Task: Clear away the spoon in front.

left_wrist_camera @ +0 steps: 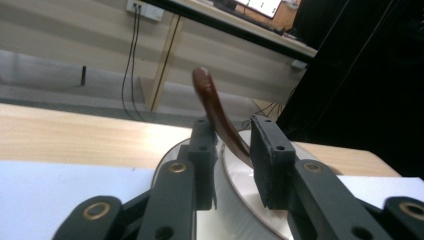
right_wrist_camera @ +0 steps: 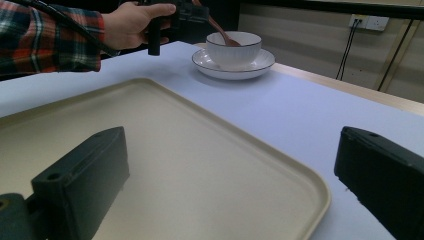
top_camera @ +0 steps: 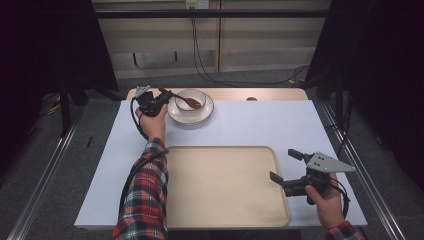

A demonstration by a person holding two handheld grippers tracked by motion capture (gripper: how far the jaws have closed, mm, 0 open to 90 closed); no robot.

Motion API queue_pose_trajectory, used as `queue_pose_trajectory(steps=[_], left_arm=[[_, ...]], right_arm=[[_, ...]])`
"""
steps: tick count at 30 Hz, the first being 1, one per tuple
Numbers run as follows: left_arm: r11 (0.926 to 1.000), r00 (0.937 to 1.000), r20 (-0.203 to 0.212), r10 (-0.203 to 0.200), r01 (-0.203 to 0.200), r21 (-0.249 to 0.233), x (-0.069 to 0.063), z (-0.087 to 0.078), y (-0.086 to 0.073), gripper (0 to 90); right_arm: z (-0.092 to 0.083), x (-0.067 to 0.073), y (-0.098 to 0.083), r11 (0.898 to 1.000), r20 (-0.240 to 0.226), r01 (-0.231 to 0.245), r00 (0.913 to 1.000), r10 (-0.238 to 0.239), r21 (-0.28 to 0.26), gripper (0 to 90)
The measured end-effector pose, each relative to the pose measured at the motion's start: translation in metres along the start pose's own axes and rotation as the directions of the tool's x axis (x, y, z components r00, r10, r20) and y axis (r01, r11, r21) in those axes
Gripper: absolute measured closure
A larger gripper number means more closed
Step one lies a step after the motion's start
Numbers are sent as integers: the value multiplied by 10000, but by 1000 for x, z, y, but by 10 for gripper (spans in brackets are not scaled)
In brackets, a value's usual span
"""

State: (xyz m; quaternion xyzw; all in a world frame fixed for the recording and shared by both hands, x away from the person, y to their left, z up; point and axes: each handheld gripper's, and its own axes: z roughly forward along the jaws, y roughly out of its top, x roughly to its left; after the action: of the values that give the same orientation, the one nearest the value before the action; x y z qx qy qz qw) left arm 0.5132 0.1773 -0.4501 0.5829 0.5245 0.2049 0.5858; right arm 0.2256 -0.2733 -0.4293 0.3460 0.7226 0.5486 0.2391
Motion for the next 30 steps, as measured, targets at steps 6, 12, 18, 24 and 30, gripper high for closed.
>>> queue_pose_trajectory(steps=[6,12,18,24,30], left_arm=[[9996,9980,630,-11,29,-274,-7,0,4,788],[9990,9944,1045,183,-141,-415,-16,-1,12,840],[9978,9917,1216,424,-360,-550,-23,-4,22,841],[9971,9877,1527,343,-233,-731,-28,-11,32,841],[9970,9839,1767,256,-121,-770,-32,-20,39,841]], right_arm=[[0,0,0,10000,-15,21,10000,-21,-12,6],[0,0,0,10000,17,67,10000,-67,-19,6],[0,0,0,9999,-43,103,9999,-103,-27,6],[0,0,0,9998,-103,175,9998,-175,51,6],[1,1,0,9998,-55,179,9998,-179,34,6]])
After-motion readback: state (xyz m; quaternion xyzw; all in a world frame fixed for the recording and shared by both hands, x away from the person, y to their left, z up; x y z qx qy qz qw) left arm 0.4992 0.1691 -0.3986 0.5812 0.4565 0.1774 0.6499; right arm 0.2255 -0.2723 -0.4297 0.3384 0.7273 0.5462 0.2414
